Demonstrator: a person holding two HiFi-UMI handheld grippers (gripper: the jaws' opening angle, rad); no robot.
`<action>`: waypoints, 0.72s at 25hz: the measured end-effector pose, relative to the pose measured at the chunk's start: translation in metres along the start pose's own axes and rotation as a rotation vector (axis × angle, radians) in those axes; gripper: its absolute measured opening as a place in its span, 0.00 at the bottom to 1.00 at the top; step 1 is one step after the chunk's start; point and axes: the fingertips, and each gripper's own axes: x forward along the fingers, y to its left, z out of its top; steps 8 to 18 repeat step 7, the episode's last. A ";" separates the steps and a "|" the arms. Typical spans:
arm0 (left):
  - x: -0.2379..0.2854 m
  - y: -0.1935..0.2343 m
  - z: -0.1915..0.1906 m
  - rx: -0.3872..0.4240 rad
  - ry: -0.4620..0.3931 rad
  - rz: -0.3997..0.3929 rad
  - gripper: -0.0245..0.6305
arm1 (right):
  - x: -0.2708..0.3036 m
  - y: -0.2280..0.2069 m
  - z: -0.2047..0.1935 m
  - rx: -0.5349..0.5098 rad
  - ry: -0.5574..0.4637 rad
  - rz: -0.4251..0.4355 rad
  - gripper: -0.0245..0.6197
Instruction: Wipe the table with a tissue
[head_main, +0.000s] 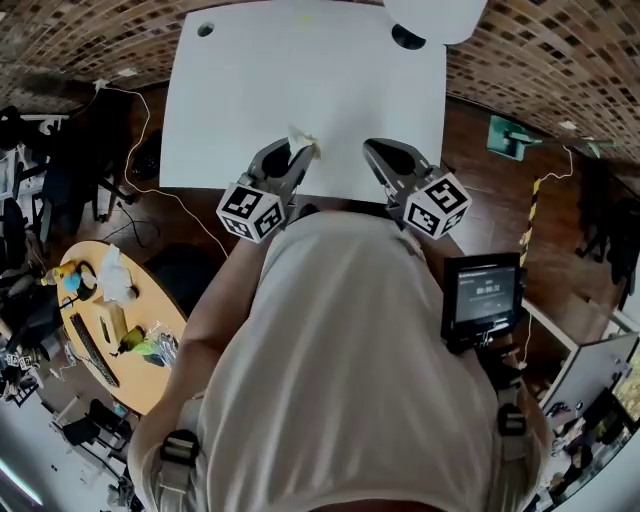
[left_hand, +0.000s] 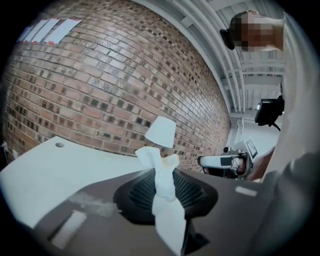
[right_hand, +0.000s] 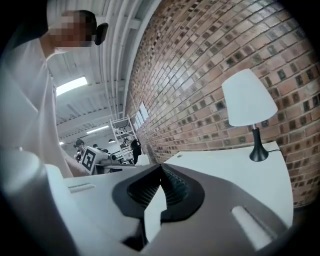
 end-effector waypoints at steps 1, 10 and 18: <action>-0.007 0.003 0.002 0.010 -0.006 0.010 0.18 | 0.004 0.006 0.000 -0.007 0.007 0.010 0.05; -0.041 0.016 0.009 0.054 -0.019 0.054 0.18 | 0.024 0.029 0.003 -0.026 0.021 0.028 0.05; -0.041 0.016 0.009 0.054 -0.019 0.054 0.18 | 0.024 0.029 0.003 -0.026 0.021 0.028 0.05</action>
